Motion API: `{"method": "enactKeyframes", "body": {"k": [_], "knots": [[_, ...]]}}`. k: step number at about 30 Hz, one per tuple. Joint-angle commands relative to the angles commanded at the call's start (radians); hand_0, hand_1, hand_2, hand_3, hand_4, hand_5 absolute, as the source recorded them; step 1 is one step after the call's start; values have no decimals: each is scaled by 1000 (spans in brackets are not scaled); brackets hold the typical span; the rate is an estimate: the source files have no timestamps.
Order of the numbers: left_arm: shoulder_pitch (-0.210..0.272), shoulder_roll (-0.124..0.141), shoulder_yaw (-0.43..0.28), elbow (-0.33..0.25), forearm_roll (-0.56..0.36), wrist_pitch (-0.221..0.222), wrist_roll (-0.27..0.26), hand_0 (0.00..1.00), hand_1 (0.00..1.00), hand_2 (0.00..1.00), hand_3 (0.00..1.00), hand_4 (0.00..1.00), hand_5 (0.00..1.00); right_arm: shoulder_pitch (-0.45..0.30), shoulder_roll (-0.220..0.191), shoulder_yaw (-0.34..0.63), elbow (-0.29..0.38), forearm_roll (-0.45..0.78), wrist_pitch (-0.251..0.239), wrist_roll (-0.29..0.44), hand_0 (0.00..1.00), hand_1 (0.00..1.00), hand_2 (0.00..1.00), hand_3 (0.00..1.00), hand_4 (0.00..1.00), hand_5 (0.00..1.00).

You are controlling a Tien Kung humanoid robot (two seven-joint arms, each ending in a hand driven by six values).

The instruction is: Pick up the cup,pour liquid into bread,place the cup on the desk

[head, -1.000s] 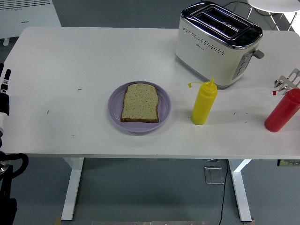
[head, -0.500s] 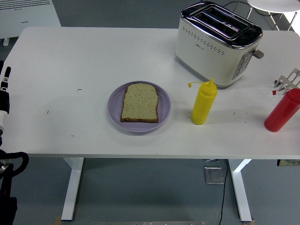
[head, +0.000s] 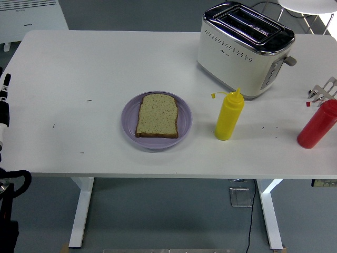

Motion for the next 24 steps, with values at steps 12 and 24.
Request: {"method": "enactKeyframes", "body": {"k": [12, 24], "knots": [[-1, 0, 0, 0, 0, 0, 0, 803, 771, 777, 743, 463, 998, 0, 1, 0, 0, 6, -5, 2, 765, 685, 687, 650, 503, 510], [0, 2, 10, 1, 0, 0, 0, 804, 771, 777, 745, 463, 998, -1, -1, 1, 7, 9, -7, 1, 762, 680, 681, 640, 472, 480]]}}
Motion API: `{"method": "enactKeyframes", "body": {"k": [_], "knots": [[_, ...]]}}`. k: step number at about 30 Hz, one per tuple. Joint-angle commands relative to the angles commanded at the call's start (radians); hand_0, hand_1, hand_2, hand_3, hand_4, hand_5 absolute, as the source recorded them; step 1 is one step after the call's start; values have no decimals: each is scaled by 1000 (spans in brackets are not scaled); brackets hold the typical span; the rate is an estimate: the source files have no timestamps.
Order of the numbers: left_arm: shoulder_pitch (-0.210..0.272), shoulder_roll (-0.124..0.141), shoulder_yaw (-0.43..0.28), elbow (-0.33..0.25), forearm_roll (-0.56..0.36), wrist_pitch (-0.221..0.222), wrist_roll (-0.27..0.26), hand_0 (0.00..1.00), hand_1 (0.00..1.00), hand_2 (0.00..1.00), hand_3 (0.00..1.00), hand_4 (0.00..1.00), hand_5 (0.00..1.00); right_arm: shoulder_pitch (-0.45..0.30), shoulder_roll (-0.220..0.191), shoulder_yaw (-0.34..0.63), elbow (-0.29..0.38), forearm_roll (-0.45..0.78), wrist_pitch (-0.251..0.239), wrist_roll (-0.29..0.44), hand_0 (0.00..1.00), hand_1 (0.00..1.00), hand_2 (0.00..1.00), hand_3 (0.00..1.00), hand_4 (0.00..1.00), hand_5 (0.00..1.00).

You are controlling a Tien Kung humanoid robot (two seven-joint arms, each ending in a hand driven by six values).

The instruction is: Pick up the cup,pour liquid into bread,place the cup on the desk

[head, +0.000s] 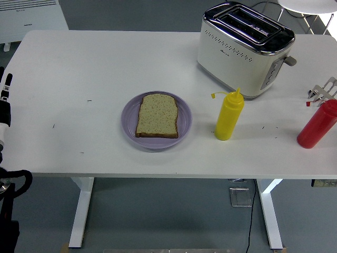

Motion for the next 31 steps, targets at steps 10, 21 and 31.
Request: {"method": "enactKeyframes", "body": {"k": [10, 21, 31], "knots": [[4, 0, 8, 2, 0, 0, 0, 804, 770, 775, 745, 463, 998, -4, 0, -5, -1, 2, -1, 0, 761, 670, 675, 634, 460, 470], [7, 1, 8, 1, 0, 1, 1, 804, 770, 775, 745, 461, 998, -4, 2, -10, -2, 2, 0, -1, 757, 667, 669, 632, 459, 470], [6, 2, 4, 1, 1, 2, 1, 804, 771, 775, 745, 461, 998, -3, 3, -4, -2, 2, -1, -3, 755, 662, 663, 632, 458, 470]]}}
